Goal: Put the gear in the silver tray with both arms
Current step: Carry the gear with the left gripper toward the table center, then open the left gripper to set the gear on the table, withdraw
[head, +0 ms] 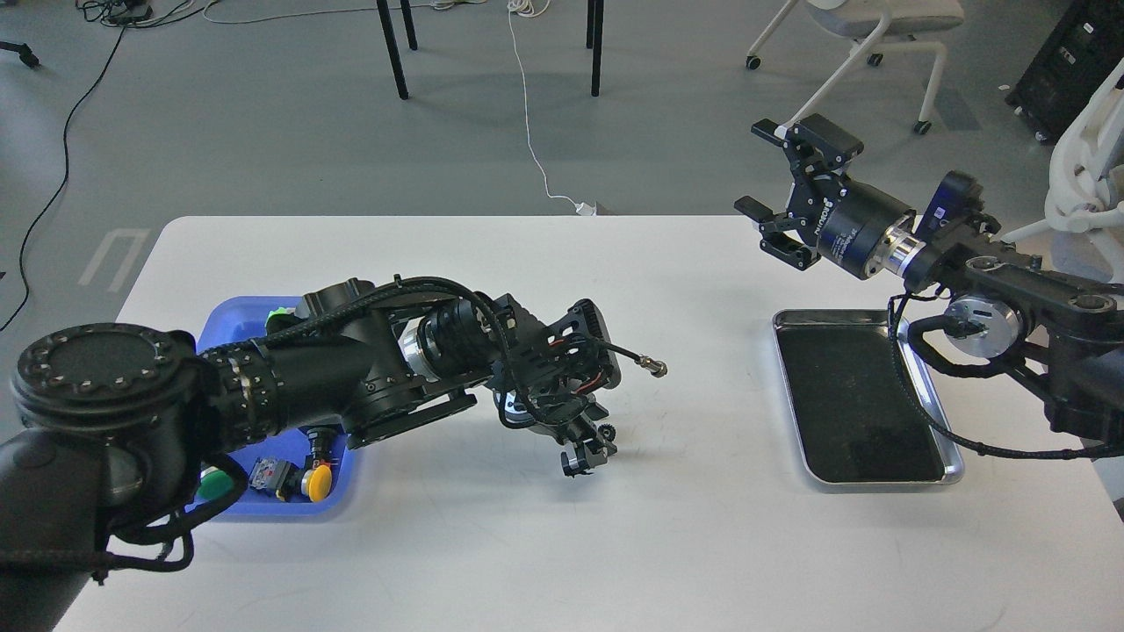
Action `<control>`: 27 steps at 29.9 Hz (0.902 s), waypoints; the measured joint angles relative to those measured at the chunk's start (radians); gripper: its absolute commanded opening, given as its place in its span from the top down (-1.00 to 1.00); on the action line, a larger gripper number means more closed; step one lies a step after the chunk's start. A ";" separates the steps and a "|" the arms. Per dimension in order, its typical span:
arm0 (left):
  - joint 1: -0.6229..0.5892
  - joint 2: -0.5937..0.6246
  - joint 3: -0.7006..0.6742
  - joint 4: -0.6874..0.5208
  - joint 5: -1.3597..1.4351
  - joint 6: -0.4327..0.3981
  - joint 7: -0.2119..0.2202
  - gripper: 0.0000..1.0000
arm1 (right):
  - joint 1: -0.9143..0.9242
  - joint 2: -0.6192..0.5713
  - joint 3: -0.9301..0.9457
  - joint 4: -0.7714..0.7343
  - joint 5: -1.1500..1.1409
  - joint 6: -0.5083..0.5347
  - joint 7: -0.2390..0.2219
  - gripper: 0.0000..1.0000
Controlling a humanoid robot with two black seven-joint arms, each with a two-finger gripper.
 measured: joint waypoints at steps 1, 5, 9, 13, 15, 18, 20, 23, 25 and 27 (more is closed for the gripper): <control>-0.008 0.000 -0.003 -0.001 0.000 0.000 0.000 -0.74 | 0.000 -0.002 0.000 0.000 0.000 0.001 0.000 -0.99; -0.043 0.001 -0.022 -0.025 -0.044 0.004 0.002 -0.88 | -0.002 -0.010 0.000 0.005 0.001 0.003 0.000 -0.99; -0.060 0.001 -0.076 -0.073 -0.142 0.005 0.002 -0.93 | -0.006 -0.043 0.000 0.017 0.001 0.007 0.000 -0.99; -0.057 0.041 -0.143 -0.084 -0.287 0.005 0.002 -0.94 | -0.026 -0.093 0.001 0.049 0.002 0.011 0.000 -0.99; -0.041 0.104 -0.181 -0.085 -0.390 0.005 0.002 -0.94 | -0.047 -0.119 0.003 0.073 0.002 0.011 0.000 -0.99; 0.016 0.213 -0.235 -0.103 -0.570 0.038 0.003 -0.95 | -0.069 -0.159 0.005 0.113 -0.008 0.013 0.000 -0.99; 0.056 0.280 -0.277 -0.131 -0.691 0.079 0.003 -0.95 | -0.072 -0.185 0.005 0.138 -0.043 0.015 0.000 -0.99; 0.146 0.381 -0.363 -0.199 -0.899 0.113 0.003 -0.95 | -0.071 -0.214 0.002 0.182 -0.158 0.017 0.000 -0.99; 0.229 0.432 -0.447 -0.241 -1.044 0.117 0.003 -0.95 | -0.066 -0.223 0.000 0.211 -0.272 0.017 0.000 -0.98; 0.311 0.455 -0.538 -0.259 -1.160 0.118 0.003 -0.95 | -0.062 -0.227 -0.001 0.230 -0.385 0.017 0.000 -0.98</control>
